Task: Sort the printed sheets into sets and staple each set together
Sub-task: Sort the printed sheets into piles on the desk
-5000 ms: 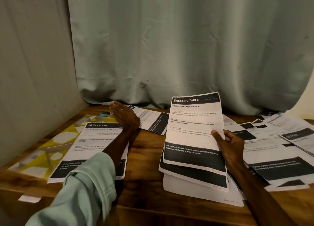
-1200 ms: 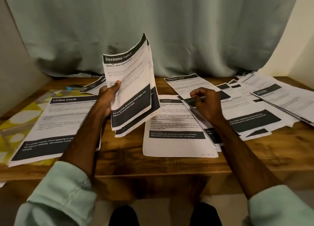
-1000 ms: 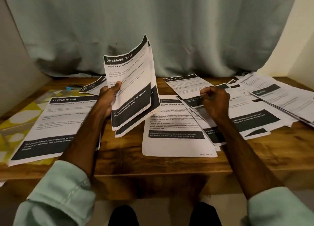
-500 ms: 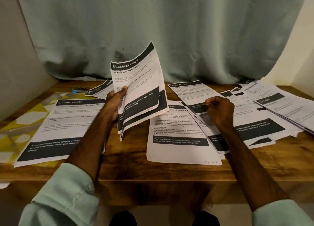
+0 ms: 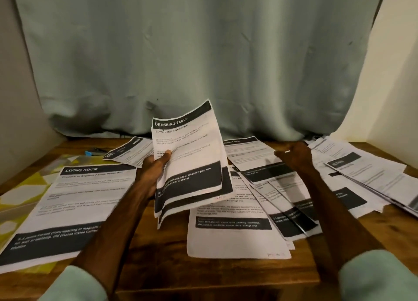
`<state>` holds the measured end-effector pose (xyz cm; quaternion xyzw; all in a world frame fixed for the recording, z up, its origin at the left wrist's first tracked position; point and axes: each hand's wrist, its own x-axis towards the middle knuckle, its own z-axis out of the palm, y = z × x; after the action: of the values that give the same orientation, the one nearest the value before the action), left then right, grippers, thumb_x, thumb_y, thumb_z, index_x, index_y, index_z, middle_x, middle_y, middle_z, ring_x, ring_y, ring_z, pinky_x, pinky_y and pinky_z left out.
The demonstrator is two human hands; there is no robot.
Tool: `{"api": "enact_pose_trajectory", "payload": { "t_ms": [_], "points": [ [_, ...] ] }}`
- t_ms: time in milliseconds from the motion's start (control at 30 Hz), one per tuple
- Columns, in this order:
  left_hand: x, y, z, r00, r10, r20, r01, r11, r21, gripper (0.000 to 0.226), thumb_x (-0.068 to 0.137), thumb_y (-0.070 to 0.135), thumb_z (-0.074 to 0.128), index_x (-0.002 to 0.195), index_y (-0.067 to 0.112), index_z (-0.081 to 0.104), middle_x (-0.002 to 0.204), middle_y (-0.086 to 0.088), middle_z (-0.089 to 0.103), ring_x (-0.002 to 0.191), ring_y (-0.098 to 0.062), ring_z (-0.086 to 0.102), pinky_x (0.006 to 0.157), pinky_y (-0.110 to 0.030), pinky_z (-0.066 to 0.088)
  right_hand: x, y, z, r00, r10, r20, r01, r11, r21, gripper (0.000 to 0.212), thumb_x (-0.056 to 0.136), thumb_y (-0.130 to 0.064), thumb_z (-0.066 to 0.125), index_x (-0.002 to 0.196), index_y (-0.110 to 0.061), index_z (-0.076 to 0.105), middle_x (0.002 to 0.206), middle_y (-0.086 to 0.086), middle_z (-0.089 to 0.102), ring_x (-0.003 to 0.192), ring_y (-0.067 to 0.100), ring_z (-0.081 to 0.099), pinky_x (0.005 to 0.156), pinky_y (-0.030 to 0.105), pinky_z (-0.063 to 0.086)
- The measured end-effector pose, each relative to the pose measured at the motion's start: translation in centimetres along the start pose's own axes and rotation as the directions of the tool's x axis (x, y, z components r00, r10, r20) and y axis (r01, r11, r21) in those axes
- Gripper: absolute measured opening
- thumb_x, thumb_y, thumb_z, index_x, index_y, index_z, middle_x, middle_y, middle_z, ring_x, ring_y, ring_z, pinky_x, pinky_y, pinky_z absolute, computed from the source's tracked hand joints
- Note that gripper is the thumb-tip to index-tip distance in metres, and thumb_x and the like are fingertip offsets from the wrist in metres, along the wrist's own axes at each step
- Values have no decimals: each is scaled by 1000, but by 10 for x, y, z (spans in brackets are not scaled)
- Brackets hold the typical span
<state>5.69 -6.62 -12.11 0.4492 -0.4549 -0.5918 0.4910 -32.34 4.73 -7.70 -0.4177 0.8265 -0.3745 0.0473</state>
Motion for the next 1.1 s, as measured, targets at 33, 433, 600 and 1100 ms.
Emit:
{"api": "enact_pose_trajectory", "payload": {
  "t_ms": [33,433,600,1100],
  "points": [
    [1,-1,1,1000,3,-3,-3,1000,4,15,96,30,72,104,17,72,104,-10,78,99,-34,74,94,-55,57,13,7,4,998,14,54,-12,999,-30,61,76,-46,86,117,-2,71,116,19,70,113,35,65,93,38,50],
    [-1,-1,5,999,-34,-36,37,993,110,28,93,39,73,108,16,69,98,-12,78,95,-37,74,90,-60,58,38,9,25,960,177,218,-83,921,-381,121,56,-61,94,151,-12,37,157,13,41,145,38,38,115,58,30],
    [-1,-2,4,999,-27,-31,30,993,112,30,93,40,72,110,15,69,100,-14,77,95,-39,74,89,-61,58,70,39,39,943,221,247,-185,969,-163,153,20,-62,99,152,-13,39,156,14,44,143,37,40,116,55,36],
    [-25,11,18,996,85,22,-87,994,69,24,97,35,68,111,16,67,100,-9,75,92,-30,71,73,-38,55,-17,7,-19,939,-163,302,-97,720,688,60,79,-6,84,134,-16,61,115,9,76,100,25,76,75,37,63]
  ]
}}
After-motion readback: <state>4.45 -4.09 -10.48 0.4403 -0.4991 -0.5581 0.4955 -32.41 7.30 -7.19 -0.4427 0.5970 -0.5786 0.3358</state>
